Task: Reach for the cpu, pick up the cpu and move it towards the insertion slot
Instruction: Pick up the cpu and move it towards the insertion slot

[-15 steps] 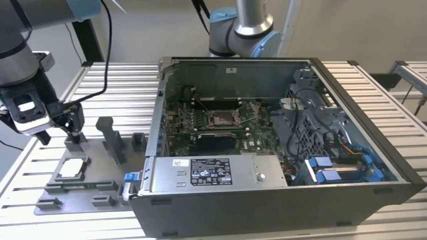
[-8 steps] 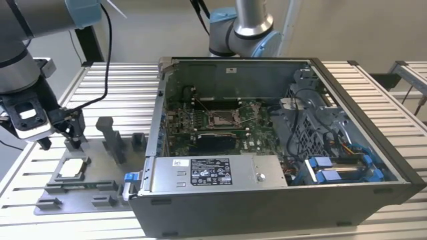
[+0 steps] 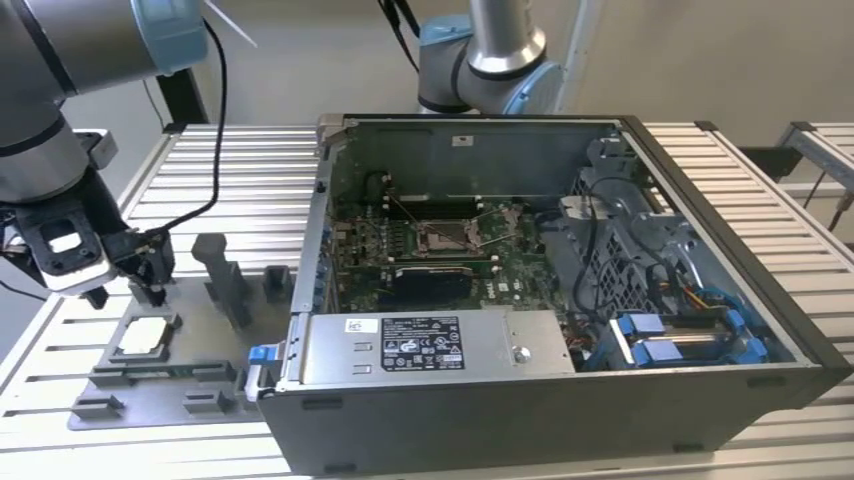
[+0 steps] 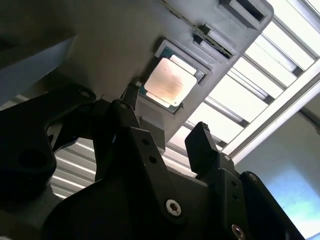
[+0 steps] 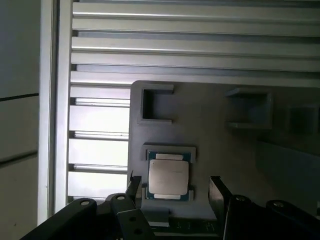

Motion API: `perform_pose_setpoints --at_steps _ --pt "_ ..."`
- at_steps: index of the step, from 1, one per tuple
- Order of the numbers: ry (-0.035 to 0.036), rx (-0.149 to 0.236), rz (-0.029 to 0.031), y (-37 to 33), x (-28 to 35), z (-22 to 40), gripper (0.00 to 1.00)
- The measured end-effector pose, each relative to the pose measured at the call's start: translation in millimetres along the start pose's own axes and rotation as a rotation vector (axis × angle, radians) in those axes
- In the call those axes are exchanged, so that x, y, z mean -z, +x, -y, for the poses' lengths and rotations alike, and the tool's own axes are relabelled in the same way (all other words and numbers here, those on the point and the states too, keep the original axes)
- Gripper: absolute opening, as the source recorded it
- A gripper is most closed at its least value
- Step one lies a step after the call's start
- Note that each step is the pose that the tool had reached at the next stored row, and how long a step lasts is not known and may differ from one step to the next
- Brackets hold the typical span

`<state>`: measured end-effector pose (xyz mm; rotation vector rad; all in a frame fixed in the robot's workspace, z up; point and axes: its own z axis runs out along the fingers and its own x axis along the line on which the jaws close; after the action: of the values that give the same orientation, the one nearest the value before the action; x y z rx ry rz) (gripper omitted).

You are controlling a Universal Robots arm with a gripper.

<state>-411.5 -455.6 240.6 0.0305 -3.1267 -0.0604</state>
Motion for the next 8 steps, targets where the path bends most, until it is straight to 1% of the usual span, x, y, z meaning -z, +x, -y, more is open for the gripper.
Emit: perform_pose_setpoints --at_steps 4,8 --pt "0.0000 0.000 0.0000 0.7 -6.4 0.2 1.00" --pt "0.0000 0.000 0.0000 1.9 -11.4 0.5 1.00"
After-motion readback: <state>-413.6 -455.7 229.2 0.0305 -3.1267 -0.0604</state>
